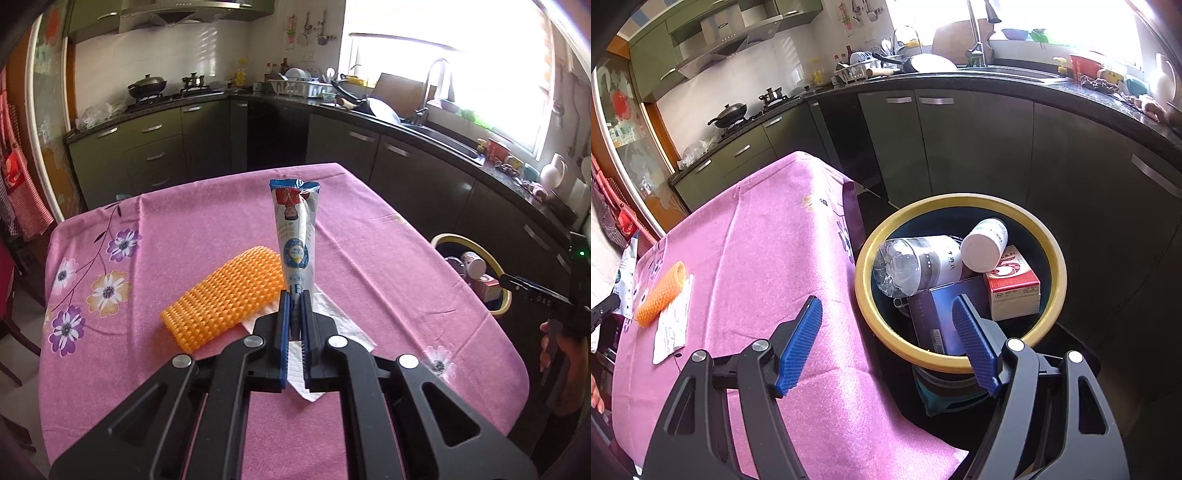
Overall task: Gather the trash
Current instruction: 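Lift the toothpaste tube and carry it over the bin with the left gripper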
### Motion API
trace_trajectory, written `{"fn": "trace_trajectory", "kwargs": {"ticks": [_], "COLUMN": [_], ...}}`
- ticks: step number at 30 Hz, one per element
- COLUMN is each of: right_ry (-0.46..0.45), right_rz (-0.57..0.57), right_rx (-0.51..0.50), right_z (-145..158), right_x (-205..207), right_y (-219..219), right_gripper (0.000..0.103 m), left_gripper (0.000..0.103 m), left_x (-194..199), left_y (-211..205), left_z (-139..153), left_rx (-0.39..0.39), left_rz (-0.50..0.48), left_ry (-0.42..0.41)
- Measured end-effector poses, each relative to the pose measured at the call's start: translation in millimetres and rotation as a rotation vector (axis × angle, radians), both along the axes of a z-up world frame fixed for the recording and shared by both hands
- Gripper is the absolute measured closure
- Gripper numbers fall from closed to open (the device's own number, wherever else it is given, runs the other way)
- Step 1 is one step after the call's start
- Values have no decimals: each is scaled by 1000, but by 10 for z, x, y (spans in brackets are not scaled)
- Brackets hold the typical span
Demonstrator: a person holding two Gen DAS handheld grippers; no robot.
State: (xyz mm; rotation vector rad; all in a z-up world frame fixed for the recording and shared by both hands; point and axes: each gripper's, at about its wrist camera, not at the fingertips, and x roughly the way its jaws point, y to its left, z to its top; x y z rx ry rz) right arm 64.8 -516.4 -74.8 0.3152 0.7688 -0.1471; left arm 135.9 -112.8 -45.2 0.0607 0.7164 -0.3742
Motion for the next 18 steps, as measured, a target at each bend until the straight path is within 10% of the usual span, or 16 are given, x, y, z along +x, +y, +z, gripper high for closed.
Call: {"fn": "trace_trajectory", "kwargs": {"ticks": [18], "right_ry": [4], "right_rz": [-210], "right_rx": [20], "right_z": [-39], "right_x": [-573], "right_y": [-919], "right_gripper": [31], "left_gripper": [98], "left_x": [294], "left_y": [-2400], "left_z": [-191], "left_rx": [18], "left_rz": [-526], "left_ry": [142]}}
